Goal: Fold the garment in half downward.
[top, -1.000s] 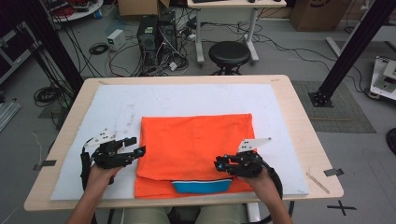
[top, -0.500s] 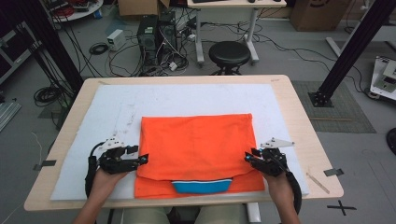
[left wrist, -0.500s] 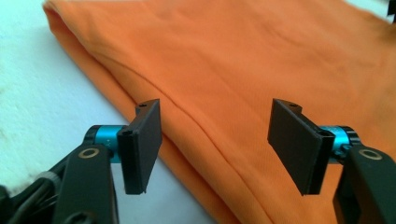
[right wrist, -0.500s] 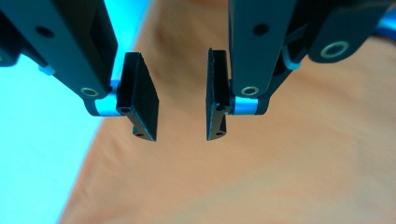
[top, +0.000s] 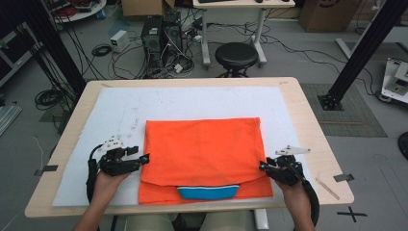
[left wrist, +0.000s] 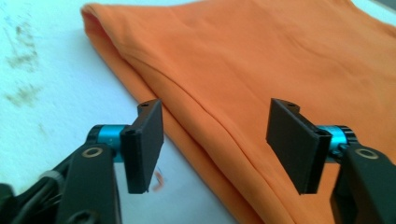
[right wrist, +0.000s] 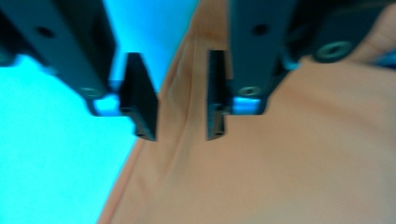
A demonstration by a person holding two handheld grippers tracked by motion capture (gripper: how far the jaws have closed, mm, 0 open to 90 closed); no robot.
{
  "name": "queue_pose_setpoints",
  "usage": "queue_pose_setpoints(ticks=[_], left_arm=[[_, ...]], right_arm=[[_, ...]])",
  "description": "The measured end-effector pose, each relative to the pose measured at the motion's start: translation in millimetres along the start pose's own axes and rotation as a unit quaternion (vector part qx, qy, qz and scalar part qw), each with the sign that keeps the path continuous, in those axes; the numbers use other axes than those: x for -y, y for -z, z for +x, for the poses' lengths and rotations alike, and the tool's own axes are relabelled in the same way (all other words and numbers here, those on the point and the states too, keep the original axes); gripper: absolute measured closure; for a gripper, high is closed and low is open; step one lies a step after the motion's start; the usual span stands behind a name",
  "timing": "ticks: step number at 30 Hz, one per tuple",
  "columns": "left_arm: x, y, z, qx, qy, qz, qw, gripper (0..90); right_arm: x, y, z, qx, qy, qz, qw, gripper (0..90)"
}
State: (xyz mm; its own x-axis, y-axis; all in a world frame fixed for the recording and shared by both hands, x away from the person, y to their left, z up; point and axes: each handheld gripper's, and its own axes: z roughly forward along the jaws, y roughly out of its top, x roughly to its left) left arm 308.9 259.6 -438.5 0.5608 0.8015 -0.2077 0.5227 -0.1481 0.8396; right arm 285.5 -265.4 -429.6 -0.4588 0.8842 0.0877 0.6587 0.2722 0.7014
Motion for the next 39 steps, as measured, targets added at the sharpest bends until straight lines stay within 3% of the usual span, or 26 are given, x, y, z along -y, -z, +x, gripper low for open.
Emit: queue_pose_setpoints(ticks=[1, 4, 7, 11, 15, 20, 23, 24, 25, 26, 29, 32, 33, 36, 39], left_arm=[[-1.6, -1.4, 1.4, -0.004, 0.004, -0.003, 1.0, 34.2], [-10.0, -7.6, 11.3, -0.016, 0.024, -0.01, 0.9995, 29.3], [-22.3, -16.8, 20.6, -0.018, 0.042, -0.003, 0.9989, 26.8], [-37.7, -33.0, 29.9, -0.028, 0.044, 0.017, 0.9985, 26.6], [-43.6, -49.6, 39.4, -0.048, 0.059, 0.039, 0.9963, 27.9], [-41.2, -65.1, 43.9, -0.062, 0.064, 0.06, 0.9942, 38.5], [-39.2, -68.0, 42.3, -0.076, 0.051, 0.059, 0.994, 45.8], [-38.9, -68.8, 40.2, -0.082, 0.041, 0.061, 0.994, 47.9], [-38.3, -69.6, 36.3, -0.092, 0.011, 0.064, 0.9936, 52.1], [-37.4, -70.4, 34.6, -0.083, 0.005, 0.061, 0.9947, 59.3], [-38.0, -72.6, 32.9, -0.073, 0.007, 0.055, 0.9958, 78.2], [-42.1, -76.6, 35.4, -0.072, 0.025, 0.052, 0.9957, 82.0], [-43.1, -77.8, 36.4, -0.073, 0.029, 0.048, 0.9958, 82.5], [-50.2, -83.5, 39.6, -0.069, 0.041, 0.046, 0.9957, 82.9], [-57.1, -88.0, 40.7, -0.067, 0.058, 0.026, 0.9957, 82.9]], right_arm=[[0.0, 0.0, 0.0, 0.0, 0.0, 0.0, 1.0, 60.2], [-7.7, 3.2, -7.3, 0.013, -0.006, -0.043, 0.999, 40.9], [-20.6, 0.0, -18.0, 0.013, -0.022, -0.069, 0.9973, 33.5], [-42.2, -16.5, -31.2, 0.015, -0.034, -0.056, 0.9977, 26.3], [-57.9, -36.0, -40.2, 0.019, -0.06, -0.036, 0.9973, 26.9], [-69.8, -58.0, -44.3, 0.031, -0.068, -0.004, 0.9972, 34.3], [-72.1, -72.4, -43.5, 0.04, -0.064, 0.019, 0.9969, 37.2], [-71.8, -76.8, -44.1, 0.043, -0.06, 0.027, 0.9969, 39.1], [-71.1, -80.4, -45.0, 0.043, -0.058, 0.035, 0.9968, 40.5], [-70.7, -80.6, -44.5, 0.049, -0.05, 0.032, 0.997, 46.1], [-70.1, -79.9, -44.0, 0.032, -0.038, 0.028, 0.9984, 65.0], [-70.9, -80.5, -37.6, 0.027, -0.015, 0.026, 0.9992, 81.4], [-72.0, -80.5, -37.3, 0.027, -0.01, 0.027, 0.9992, 83.5], [-74.2, -79.0, -45.2, 0.018, -0.027, 0.021, 0.9993, 86.4], [-76.1, -75.6, -50.2, 0.046, -0.033, -0.007, 0.9984, 86.8]])
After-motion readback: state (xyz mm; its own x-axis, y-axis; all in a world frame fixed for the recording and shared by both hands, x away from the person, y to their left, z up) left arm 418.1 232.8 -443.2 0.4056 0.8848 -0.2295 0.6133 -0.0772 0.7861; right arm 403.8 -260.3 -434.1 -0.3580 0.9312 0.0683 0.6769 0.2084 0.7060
